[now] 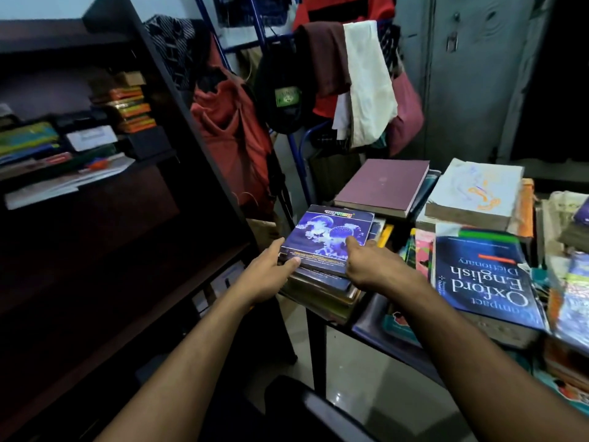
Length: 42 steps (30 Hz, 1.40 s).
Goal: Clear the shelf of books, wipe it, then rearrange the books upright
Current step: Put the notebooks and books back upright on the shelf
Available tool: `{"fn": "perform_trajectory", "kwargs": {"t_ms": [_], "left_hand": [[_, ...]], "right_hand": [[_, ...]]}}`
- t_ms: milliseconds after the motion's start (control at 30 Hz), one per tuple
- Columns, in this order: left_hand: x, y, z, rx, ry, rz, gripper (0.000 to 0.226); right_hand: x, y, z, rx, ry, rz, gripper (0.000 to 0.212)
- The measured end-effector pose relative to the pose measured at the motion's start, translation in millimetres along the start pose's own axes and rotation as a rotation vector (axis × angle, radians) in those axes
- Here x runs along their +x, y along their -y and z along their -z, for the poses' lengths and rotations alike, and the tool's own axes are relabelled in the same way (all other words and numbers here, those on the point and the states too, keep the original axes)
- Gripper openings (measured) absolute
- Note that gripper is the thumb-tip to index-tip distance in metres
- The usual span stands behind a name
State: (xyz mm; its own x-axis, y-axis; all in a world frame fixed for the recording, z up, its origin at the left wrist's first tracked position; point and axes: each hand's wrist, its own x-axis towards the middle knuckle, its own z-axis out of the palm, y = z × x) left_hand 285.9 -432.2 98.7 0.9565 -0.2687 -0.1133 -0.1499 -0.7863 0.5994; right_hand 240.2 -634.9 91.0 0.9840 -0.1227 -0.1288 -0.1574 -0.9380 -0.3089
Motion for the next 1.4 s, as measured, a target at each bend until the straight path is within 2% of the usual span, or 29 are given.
{"fn": "perform_trajectory", "kwargs": {"t_ms": [200,367,500,567,667,833,1033,1100,1233,1333,1400], "left_hand": [[11.0,-7.6,-14.5,0.188,-0.149,0.043,0.068],[5.5,-10.6,-19.8,0.198,-0.169,0.1,0.067],[4.7,9.2,-20.0,-0.054,-0.163,0.123,0.048],[-1.3,15.0,-20.3,-0.312,-0.125,0.157,0.041],[-15.5,22.4,-19.1,-0.705,-0.023,0.221,0.045],[-39.7,54.5,-4.1,-0.831,0.071,0.089,0.05],[-69.4,117.4,39.7,-1.004,-0.149,-0.104,0.055],[-71.9,148.3,59.6,-0.996,-0.277,-0.11,0.055],[-50.2,232.2,106.4,-0.959,-0.493,-0.044,0.06],[-24.0,293.8,136.0,-0.886,-0.61,0.055,0.07],[-10.3,315.5,146.4,-0.85,-0.655,0.144,0.073]], "right_hand": [[-2.1,5.5,-2.8,-0.03,0.028,-0.03,0.05],[-12.7,10.6,-5.6,-0.039,0.023,-0.005,0.047],[-21.4,17.7,-3.6,-0.019,0.029,0.027,0.048],[-23.8,20.5,-1.6,-0.027,0.034,0.066,0.049],[-28.4,26.8,-1.6,-0.021,0.034,0.133,0.053],[-40.0,46.4,-5.9,-0.009,0.028,0.209,0.056],[-42.1,108.6,-5.5,-0.105,0.01,0.405,0.061],[-19.8,146.6,-15.5,-0.033,-0.02,0.471,0.064],[62.5,246.5,-72.3,0.377,-0.025,0.544,0.073],[138.6,315.9,-128.3,0.801,0.136,0.401,0.077],[178.3,342.0,-157.8,0.95,0.2,0.288,0.072]]}}
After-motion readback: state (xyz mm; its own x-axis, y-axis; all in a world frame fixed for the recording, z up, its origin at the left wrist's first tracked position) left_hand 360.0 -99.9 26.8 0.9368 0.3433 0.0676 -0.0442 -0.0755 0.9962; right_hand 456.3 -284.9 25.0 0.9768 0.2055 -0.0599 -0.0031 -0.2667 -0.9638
